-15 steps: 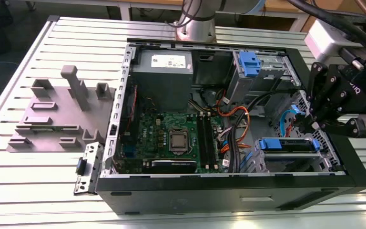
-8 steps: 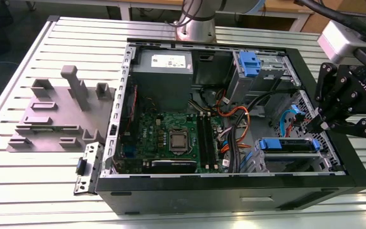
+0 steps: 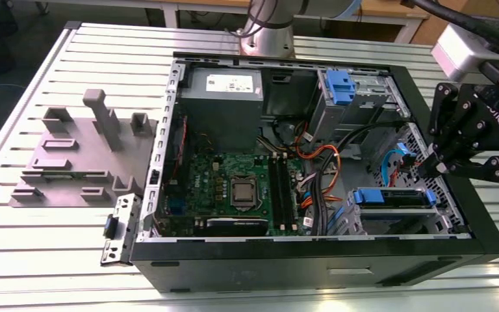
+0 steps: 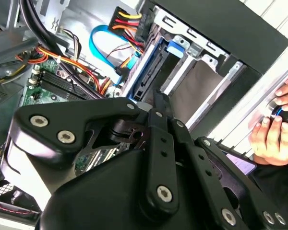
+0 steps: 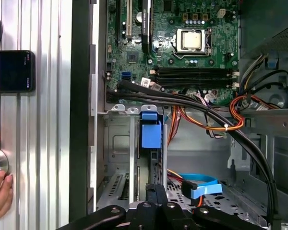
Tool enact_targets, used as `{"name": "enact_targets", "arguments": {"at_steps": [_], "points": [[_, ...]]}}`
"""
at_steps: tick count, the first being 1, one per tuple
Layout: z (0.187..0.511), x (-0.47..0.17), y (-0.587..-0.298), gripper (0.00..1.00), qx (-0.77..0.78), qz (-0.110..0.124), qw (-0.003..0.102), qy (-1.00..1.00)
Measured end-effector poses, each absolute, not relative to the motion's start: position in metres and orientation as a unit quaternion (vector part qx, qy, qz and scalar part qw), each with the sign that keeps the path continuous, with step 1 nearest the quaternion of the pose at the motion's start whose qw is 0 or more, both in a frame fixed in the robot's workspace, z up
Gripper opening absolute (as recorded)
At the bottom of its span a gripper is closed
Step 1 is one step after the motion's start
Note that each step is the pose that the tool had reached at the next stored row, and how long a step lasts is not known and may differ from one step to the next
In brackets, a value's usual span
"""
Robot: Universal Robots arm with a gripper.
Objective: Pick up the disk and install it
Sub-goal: 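Insert the first disk wire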
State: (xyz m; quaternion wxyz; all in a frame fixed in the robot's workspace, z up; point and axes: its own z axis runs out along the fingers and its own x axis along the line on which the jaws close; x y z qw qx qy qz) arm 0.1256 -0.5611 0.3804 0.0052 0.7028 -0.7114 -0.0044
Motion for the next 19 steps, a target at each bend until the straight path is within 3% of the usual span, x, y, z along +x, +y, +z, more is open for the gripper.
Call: {"name": "enact_targets", "arguments": {"at_steps": [19], "points": [[0.374, 0.147, -0.547, 0.11, 0.711, -0.009, 0.013, -0.703]]}}
